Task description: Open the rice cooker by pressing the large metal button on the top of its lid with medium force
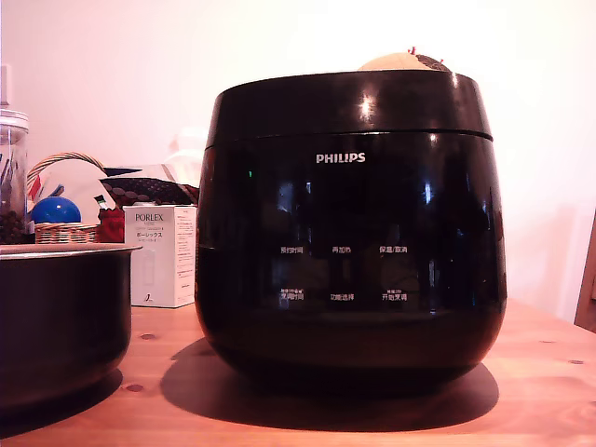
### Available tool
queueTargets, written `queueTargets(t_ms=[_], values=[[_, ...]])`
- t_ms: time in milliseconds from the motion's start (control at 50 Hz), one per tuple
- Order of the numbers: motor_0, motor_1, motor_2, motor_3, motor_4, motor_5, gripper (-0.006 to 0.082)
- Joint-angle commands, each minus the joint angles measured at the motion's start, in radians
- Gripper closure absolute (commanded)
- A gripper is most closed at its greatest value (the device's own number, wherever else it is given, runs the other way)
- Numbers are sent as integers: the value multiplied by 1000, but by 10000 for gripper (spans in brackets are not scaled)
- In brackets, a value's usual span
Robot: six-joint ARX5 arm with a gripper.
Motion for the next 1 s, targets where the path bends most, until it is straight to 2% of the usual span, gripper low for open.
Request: queueTargets(t_ms=[0, 80, 100, 160, 300, 460, 560, 680, 980], values=[[2, -9, 23, 10, 64, -147, 791], [0, -9, 44, 4, 161, -166, 791], [-2, -9, 51, -5, 178, -206, 791], [-10, -8, 83, -50, 244, -239, 791], [-43, 25, 157, -121, 404, -254, 791], [-103, 144, 226, -141, 485, -250, 791], [-156, 237, 261, -132, 491, -239, 791], [-234, 342, 292, -88, 472, -169, 791], [-501, 616, 321, 88, 268, -53, 791]])
